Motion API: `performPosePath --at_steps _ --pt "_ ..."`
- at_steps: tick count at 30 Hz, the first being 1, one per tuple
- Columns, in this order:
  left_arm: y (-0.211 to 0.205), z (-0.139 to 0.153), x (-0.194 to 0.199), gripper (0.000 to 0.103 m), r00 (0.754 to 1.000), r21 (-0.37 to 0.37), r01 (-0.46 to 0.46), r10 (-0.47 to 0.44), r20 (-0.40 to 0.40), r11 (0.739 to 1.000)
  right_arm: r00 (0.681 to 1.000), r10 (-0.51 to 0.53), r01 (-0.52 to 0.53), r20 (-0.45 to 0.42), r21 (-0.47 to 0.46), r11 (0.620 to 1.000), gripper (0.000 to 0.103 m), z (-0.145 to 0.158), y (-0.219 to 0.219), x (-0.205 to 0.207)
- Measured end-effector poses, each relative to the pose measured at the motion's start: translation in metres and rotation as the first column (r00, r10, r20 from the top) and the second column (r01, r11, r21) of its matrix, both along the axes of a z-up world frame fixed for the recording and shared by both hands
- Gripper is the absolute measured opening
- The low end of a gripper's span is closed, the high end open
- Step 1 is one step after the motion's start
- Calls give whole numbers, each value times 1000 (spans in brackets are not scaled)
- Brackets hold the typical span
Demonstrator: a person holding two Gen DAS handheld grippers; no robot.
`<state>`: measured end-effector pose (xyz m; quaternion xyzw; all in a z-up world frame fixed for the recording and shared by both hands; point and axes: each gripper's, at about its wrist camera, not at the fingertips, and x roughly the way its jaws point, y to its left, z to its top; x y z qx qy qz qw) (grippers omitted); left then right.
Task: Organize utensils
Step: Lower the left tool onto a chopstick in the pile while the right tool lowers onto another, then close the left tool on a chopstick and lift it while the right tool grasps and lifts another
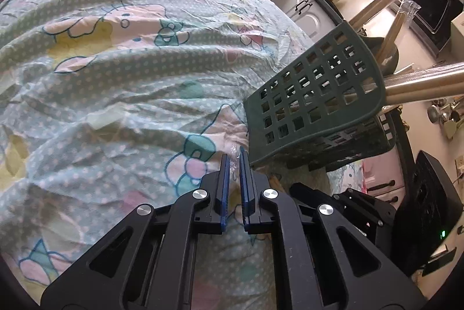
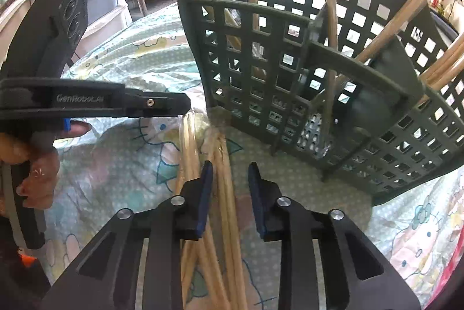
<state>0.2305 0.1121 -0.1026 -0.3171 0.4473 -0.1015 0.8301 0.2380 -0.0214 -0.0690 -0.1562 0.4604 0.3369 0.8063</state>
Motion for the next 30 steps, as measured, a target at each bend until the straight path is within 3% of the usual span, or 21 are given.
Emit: performPosePath --at_steps 1,3,12,22,30 --pt "1 0 -2 3 1000 4 -1 1 0 1000 1000 -1 2 -29 24 1000 14 0 1 3" --pt "5 0 -7 2 1000 5 -6 6 2 1000 999 -8 10 -51 38 999 13 0 3 6" --pt "13 11 -25 2 998 6 -7 7 56 1000 999 13 -11 -33 50 999 8 8 -6 -13" --pt "4 48 -43 2 987 33 6 -11 161 999 1000 -3 1 23 94 996 5 29 -19 -33" --pt "-7 93 -60 2 962 28 33 -40 272 999 990 -30 2 135 206 978 5 76 -43 -54"
